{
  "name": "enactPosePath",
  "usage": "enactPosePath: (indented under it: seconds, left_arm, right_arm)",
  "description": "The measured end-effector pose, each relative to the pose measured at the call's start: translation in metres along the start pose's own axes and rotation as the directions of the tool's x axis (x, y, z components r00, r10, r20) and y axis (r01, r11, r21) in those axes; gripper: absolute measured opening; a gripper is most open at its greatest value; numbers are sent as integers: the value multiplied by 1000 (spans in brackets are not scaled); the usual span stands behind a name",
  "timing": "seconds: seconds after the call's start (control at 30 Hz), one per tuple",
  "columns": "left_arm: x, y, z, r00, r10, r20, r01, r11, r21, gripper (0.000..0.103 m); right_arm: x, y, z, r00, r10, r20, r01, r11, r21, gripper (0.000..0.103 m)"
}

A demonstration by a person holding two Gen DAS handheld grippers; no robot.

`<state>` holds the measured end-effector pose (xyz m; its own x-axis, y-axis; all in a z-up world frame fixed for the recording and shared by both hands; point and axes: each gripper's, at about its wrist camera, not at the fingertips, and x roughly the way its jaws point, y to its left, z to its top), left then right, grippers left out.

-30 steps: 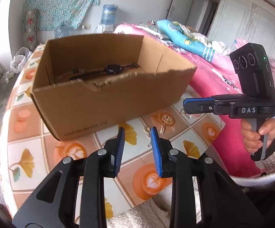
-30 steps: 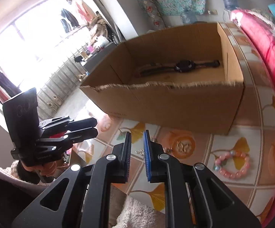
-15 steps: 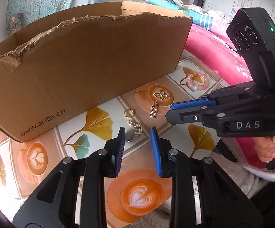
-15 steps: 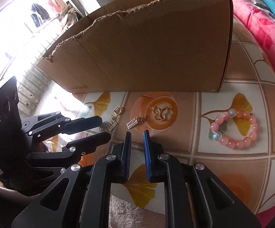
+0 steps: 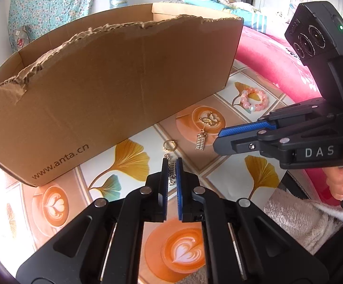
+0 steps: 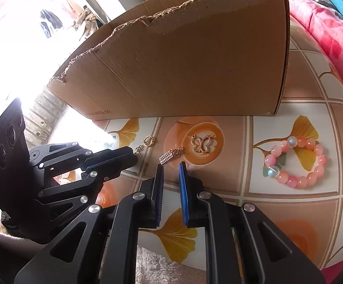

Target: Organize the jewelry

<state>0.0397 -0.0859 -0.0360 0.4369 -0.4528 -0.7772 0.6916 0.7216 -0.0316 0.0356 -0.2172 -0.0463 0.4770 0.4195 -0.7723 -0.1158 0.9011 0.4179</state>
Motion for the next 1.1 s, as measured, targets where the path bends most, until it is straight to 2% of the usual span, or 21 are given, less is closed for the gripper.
enactPosePath:
  seconds: [0.03, 0.27, 0.4, 0.63, 0.77, 0.9, 1.1]
  left_arm:
    - [-2, 2, -1, 1000, -4, 3, 4, 1000, -8, 0]
    - [-21, 19, -7, 998, -37, 44, 41, 995, -92, 0]
    - [-29, 28, -8, 998, -31, 63, 38, 992, -124, 0]
    - [-18, 26, -6, 999, -45, 19, 47, 991, -127, 1]
    - [-5, 28, 2, 997, -79, -6, 77, 984, -158, 13]
    - [6, 30, 10, 994, -109, -21, 104, 978, -183, 14]
    - [10, 19, 16, 997, -60, -39, 55, 990, -131, 12]
  right_arm:
    - [0, -1, 0, 1000, 0, 0, 0, 1000, 0, 14]
    - [-1, -3, 0, 1000, 2, 1, -2, 1000, 2, 14]
    - [-1, -3, 0, 1000, 2, 2, -2, 1000, 2, 14]
    - [0, -3, 1, 1000, 3, 1, -3, 1000, 7, 14]
    - [1, -2, 2, 1000, 2, 1, -2, 1000, 9, 14]
    - [1, -4, 3, 1000, 0, 3, 0, 1000, 10, 14]
    - [2, -5, 3, 1000, 4, 6, -4, 1000, 15, 14]
